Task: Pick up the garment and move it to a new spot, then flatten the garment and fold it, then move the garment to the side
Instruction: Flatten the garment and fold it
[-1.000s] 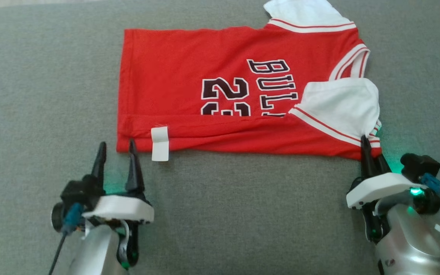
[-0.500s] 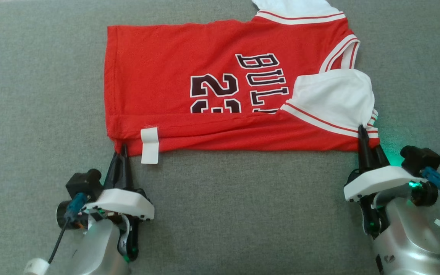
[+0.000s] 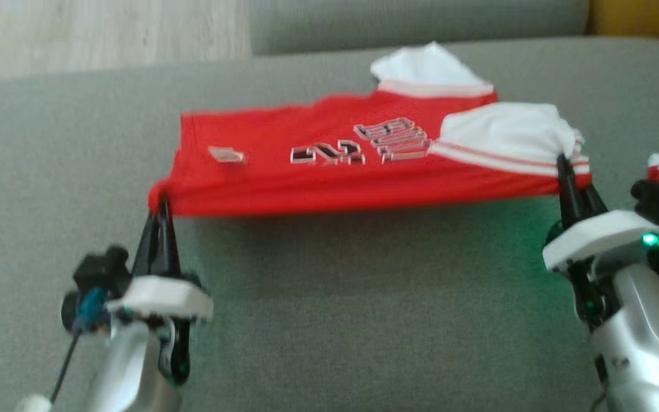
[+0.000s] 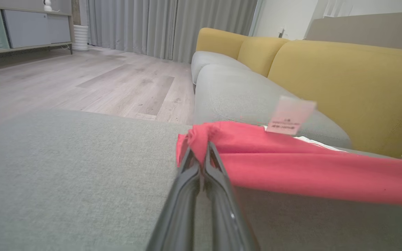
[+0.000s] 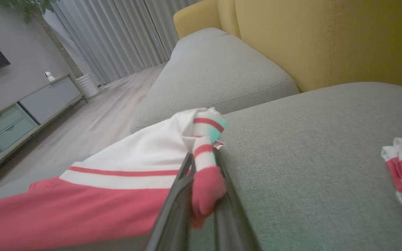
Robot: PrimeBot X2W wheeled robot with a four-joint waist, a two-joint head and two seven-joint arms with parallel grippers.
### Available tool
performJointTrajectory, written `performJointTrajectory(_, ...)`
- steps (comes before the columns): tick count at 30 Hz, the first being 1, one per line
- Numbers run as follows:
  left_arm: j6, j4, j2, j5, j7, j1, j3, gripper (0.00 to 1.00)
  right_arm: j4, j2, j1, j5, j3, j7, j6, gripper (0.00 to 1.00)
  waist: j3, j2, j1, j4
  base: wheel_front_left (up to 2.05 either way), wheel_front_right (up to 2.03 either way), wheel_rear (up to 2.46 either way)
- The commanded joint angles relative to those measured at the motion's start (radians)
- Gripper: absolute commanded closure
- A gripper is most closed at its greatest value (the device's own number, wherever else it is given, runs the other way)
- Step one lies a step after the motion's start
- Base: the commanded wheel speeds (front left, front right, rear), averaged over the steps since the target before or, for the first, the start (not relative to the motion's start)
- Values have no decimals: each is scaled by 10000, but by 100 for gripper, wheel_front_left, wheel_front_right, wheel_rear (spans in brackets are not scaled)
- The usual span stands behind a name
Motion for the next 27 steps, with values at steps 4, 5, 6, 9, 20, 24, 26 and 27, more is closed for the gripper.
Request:
performJointTrajectory(4, 187, 238, 202, -27, -53, 1266, 574, 100, -1125, -451, 1664, 480, 200, 648, -7, 100, -616, 0, 1, -10, 0, 0, 0)
performJointTrajectory(5, 190, 292, 189, -92, -53, 1522, 579, 100, -1306, -442, 2030, 561, 170, 729, -7, 100, -591, 0, 1, -14, 0, 0, 0)
performJointTrajectory(6, 188, 349, 178, -138, -53, 1762, 544, 100, -1463, -400, 2373, 636, 123, 790, -7, 100, -546, 0, 1, -23, 0, 0, 0)
performJointTrajectory(9, 220, 402, 165, -225, -53, 2096, 413, 100, -1759, -320, 2892, 635, 59, 813, -7, 74, -384, 0, 1, -34, 0, 0, 0)
performJointTrajectory(20, 133, -112, 460, 317, -30, 67, -275, 0, -2875, -218, 1932, -618, -540, 499, -7, 0, 891, 0, 1, 138, 0, 0, 0)
performJointTrajectory(24, -453, 639, 1078, 402, 1135, -1867, -669, 0, -3006, -319, 919, -867, -453, 722, -7, 0, 1514, 0, 1, 159, 0, 0, 0)
performJointTrajectory(26, -619, 992, 1407, 398, 1728, -2736, -860, 0, -3037, -353, 375, -972, -312, 827, -7, 0, 1846, 0, 1, 112, 0, 0, 0)
performJointTrajectory(27, -680, 1161, 1526, 326, 1986, -3112, -929, 0, -3051, -372, 112, -1005, -232, 859, -7, 0, 2007, 0, 1, 96, 0, 0, 0)
